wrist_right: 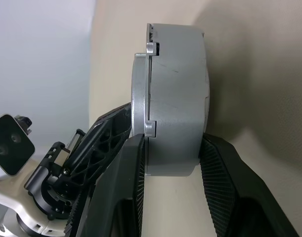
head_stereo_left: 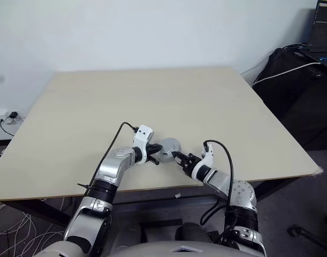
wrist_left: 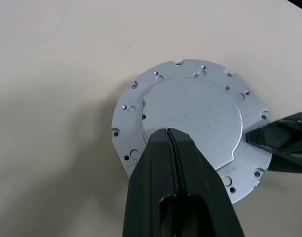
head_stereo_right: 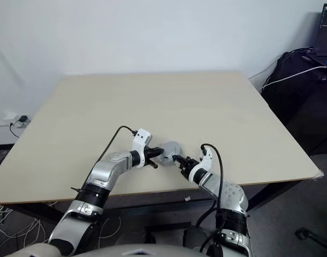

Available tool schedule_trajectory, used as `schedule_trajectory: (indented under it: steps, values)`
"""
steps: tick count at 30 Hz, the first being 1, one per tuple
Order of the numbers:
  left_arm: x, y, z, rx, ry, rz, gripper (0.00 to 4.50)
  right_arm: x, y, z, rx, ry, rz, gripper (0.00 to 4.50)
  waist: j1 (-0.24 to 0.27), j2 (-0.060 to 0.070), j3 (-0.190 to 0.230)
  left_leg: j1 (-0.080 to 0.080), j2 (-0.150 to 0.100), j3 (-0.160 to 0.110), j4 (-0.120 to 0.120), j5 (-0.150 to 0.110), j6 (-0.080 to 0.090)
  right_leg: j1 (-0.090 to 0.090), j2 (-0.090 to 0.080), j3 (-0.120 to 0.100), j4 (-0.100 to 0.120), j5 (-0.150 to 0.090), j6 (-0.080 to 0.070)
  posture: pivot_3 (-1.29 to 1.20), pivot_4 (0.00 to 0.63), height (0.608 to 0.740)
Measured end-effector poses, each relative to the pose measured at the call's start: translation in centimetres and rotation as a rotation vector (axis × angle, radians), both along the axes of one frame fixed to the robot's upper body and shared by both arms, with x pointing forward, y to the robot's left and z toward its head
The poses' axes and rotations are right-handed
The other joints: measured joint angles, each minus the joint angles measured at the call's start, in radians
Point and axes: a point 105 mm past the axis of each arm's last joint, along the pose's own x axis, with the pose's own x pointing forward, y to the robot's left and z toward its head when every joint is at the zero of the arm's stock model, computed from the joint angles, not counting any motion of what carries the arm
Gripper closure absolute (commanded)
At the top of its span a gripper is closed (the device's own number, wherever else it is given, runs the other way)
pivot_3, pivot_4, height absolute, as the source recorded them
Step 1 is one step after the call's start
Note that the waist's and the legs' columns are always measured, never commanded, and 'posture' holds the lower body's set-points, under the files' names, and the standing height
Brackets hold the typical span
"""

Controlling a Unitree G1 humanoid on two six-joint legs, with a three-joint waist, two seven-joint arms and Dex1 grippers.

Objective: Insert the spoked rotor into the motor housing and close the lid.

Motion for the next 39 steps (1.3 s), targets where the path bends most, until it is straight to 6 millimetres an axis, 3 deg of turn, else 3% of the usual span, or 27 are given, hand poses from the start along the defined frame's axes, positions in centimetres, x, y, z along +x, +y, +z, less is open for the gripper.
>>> schedule_trajectory:
  steps: [10, 15, 18, 21, 23, 25, 29, 33, 36, 39]
  values:
    - [-0.1, -0.2, 0.0, -0.024, -0.013, 0.028, 4.5, 0.3, -0.2, 0.1, -0.002, -0.011, -0.022, 3.17, 0.001, 0.0, 0.0, 0.0, 0.0, 0.0, 0.0, 0.0, 0.0, 0.0, 0.0, 0.0, 0.0, 0.0, 0.0, 0.0, 0.0, 0.74]
    - [-0.9, -0.4, 0.6, -0.174, 0.0, 0.1, 4.5, 0.4, -0.3, 0.4, 0.007, -0.021, -0.032, 3.17, 0.001, 0.0, 0.0, -0.007, 0.0, 0.0, 0.0, 0.0, 0.0, -0.006, 0.0, 0.0, 0.0, 0.0, 0.0, 0.0, 0.0, 0.74]
    - [-0.9, -0.6, 2.8, -0.308, -0.037, 0.14, 4.5, 0.5, -0.3, 0.5, 0.015, -0.028, -0.037, 3.17, 0.003, 0.0, 0.0, -0.015, 0.0, 0.0, 0.001, 0.004, 0.003, -0.009, 0.001, 0.0, 0.002, 0.0, 0.001, 0.0, 0.0, 0.74]
    - [-1.0, 0.5, 6.3, -0.469, -0.119, 0.196, 4.5, 0.6, -0.3, 0.6, 0.02, -0.03, -0.041, 3.17, 0.002, 0.0, 0.0, -0.015, 0.0, 0.0, 0.001, 0.005, 0.003, -0.009, 0.002, 0.0, 0.001, 0.0, 0.0, 0.0, 0.0, 0.74]
    - [-1.5, 1.6, 7.2, -0.551, -0.125, 0.237, 4.5, 0.6, -0.3, 0.6, 0.022, -0.031, -0.045, 3.17, 0.002, 0.0, 0.0, -0.015, 0.0, 0.0, 0.001, 0.005, 0.003, -0.008, 0.002, 0.0, 0.001, 0.0, 0.0, 0.0, 0.0, 0.74]
    - [-2.5, 2.9, 6.8, -0.624, -0.077, 0.302, 4.5, 0.7, -0.4, 0.7, 0.029, -0.033, -0.053, 3.17, 0.002, 0.0, 0.0, -0.014, 0.0, 0.0, 0.002, 0.005, 0.003, -0.008, 0.003, -0.001, 0.001, 0.0, 0.0, 0.0, 0.0, 0.74]
    - [-5.4, 5.3, 2.6, -0.689, 0.138, 0.47, 4.5, 1.0, -0.9, 1.3, 0.057, -0.048, -0.09, 3.17, 0.004, 0.0, 0.002, -0.014, 0.0, 0.0, 0.005, 0.005, 0.004, -0.006, 0.005, -0.001, 0.001, 0.001, 0.002, 0.0, 0.0, 0.74]
    - [-7.4, 5.7, 0.6, -0.719, 0.25, 0.515, 4.5, 1.3, -0.9, 3.2, 0.083, -0.11, -0.095, 3.17, 0.005, -0.002, 0.006, -0.014, 0.0, 0.0, 0.007, 0.006, 0.006, -0.005, 0.012, -0.003, 0.001, 0.002, 0.004, 0.0, 0.0, 0.74]
    - [-7.7, 5.7, 0.9, -0.799, 0.276, 0.511, 3.94, 1.4, -0.7, 4.7, 0.105, -0.15, -0.086, 3.17, 0.002, -0.002, 0.006, -0.011, 0.0, 0.0, 0.007, 0.006, 0.007, -0.006, 0.012, -0.003, 0.001, 0.003, 0.005, 0.0, 0.0, 0.74]
    - [-8.4, 5.5, 0.9, -0.872, 0.322, 0.499, 3.01, 1.4, -0.1, 6.2, 0.117, -0.19, -0.063, 3.17, 0.0, -0.002, 0.007, -0.011, 0.0, 0.0, 0.007, 0.006, 0.007, -0.006, 0.012, -0.003, 0.001, 0.003, 0.005, 0.0, 0.0, 0.74]
